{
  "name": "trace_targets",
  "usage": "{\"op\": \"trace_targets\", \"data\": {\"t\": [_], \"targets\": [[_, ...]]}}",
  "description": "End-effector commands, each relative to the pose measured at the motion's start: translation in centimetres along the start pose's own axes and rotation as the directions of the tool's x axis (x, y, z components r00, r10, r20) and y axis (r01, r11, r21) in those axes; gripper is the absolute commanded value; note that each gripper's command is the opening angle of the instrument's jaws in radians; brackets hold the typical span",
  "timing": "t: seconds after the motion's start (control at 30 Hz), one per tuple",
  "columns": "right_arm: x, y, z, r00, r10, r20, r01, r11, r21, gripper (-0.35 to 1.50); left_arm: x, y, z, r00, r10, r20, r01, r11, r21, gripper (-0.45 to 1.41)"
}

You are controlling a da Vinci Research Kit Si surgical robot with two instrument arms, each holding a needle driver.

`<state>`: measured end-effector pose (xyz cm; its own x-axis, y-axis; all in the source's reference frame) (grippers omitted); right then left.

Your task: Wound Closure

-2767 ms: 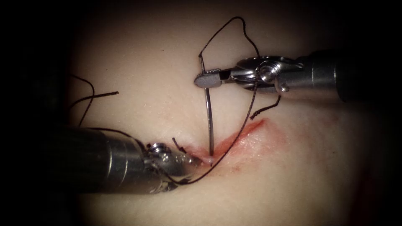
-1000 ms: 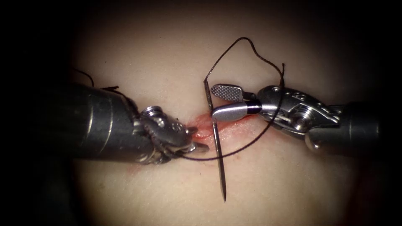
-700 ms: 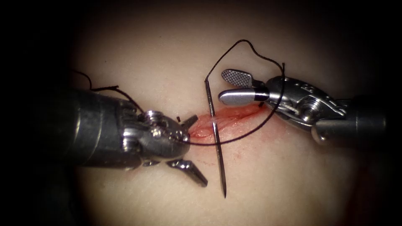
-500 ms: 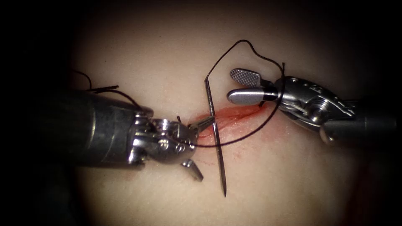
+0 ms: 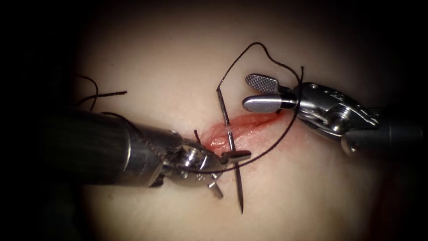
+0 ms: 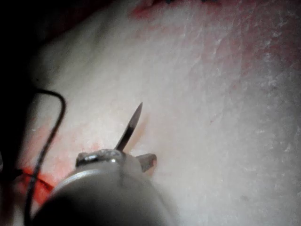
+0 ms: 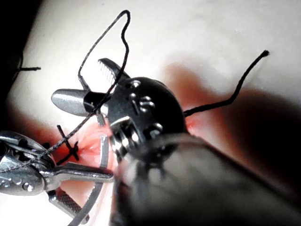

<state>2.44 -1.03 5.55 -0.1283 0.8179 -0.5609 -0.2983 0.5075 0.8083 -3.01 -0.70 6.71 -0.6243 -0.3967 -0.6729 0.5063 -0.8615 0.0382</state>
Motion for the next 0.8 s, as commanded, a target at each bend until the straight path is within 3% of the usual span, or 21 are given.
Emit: {"op": "trace_targets", "data": {"t": [0.03,0.1,0.2,0.3,0.4,0.43,0.47,0.57,0.67,0.8], "targets": [[-0.03,-0.03,0.1,1.0,0.001,0.0,-0.001,1.0,0.003,1.32,0.01,-0.05,0.1,1.0,0.006,-0.009,-0.006,1.0,0.029,0.68],[-0.03,-0.04,0.1,1.0,0.013,0.0,-0.013,1.0,0.003,1.32,0.01,-0.07,0.13,0.999,-0.04,-0.037,0.043,0.997,0.068,0.63],[-0.05,-0.06,0.11,1.0,0.03,0.0,-0.03,1.0,0.002,1.32,0.02,-0.11,0.12,0.996,-0.013,-0.087,0.023,0.993,0.116,0.56],[-0.06,-0.08,0.12,0.999,0.035,0.0,-0.035,0.999,0.001,1.32,0.04,-0.17,0.09,0.998,-0.011,-0.07,0.02,0.991,0.136,0.47],[-0.07,-0.11,0.12,0.999,0.047,-0.003,-0.047,0.999,0.002,1.33,0.01,-0.09,0.12,0.998,-0.045,-0.053,0.05,0.994,0.1,-0.45],[-0.07,-0.12,0.12,0.999,0.048,-0.003,-0.048,0.999,0.003,1.35,0.0,-0.04,0.09,0.975,-0.22,-0.039,0.222,0.974,0.044,-0.45],[-0.06,-0.12,0.11,0.999,0.049,-0.002,-0.049,0.999,0.003,1.35,-0.01,-0.01,0.07,0.971,-0.236,-0.034,0.236,0.972,-0.004,-0.45],[-0.05,-0.12,0.09,0.999,0.05,-0.002,-0.05,0.999,0.003,1.35,-0.01,0.0,0.06,0.973,-0.225,-0.057,0.224,0.974,-0.032,-0.45],[-0.02,-0.11,0.06,0.999,0.052,-0.002,-0.052,0.999,0.004,1.35,0.01,0.02,0.05,0.948,-0.223,-0.229,0.202,0.973,-0.11,-0.45],[0.01,-0.1,0.04,0.998,0.056,-0.006,-0.056,0.998,0.003,1.35,0.1,0.0,0.0,0.891,-0.204,-0.405,0.164,0.978,-0.131,-0.45]]}}
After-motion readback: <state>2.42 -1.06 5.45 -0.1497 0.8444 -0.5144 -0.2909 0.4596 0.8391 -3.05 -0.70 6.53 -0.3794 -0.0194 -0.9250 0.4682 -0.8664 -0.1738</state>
